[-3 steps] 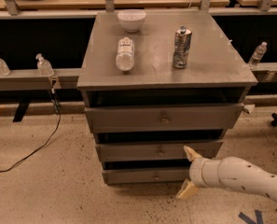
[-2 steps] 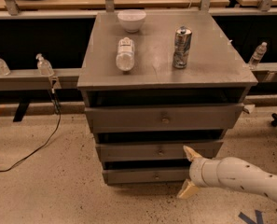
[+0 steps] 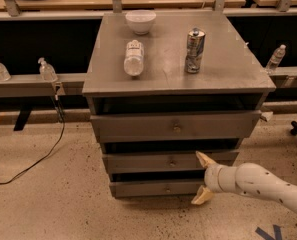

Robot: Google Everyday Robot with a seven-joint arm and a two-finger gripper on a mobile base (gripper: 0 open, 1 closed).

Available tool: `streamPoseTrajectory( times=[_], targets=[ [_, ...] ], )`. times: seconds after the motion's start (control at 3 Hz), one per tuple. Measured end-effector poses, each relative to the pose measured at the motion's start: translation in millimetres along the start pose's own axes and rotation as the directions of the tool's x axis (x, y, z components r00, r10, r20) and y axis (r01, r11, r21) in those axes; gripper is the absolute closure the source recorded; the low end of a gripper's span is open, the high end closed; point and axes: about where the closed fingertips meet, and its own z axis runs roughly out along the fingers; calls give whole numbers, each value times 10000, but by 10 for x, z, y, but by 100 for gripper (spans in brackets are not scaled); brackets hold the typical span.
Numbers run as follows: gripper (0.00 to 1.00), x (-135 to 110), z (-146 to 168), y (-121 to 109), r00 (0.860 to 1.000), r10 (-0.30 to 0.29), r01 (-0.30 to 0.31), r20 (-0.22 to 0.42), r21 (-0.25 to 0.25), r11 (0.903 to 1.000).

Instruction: Open middle drawer

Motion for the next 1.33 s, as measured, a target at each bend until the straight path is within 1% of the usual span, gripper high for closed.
streamPoseTrajectory(
  times=[0.33, 0.67, 1.0, 1.33],
  targets=[
    [0, 176, 226, -229, 9971, 183, -198, 733, 196, 9996],
    [0, 333, 443, -513, 9908, 527, -576, 1244, 360, 9977],
    [0, 413, 617, -845, 9871, 677, -754, 1449, 486, 9960],
    [18, 451, 840, -1032, 9888, 959, -975, 1143, 87, 9952]
  ],
)
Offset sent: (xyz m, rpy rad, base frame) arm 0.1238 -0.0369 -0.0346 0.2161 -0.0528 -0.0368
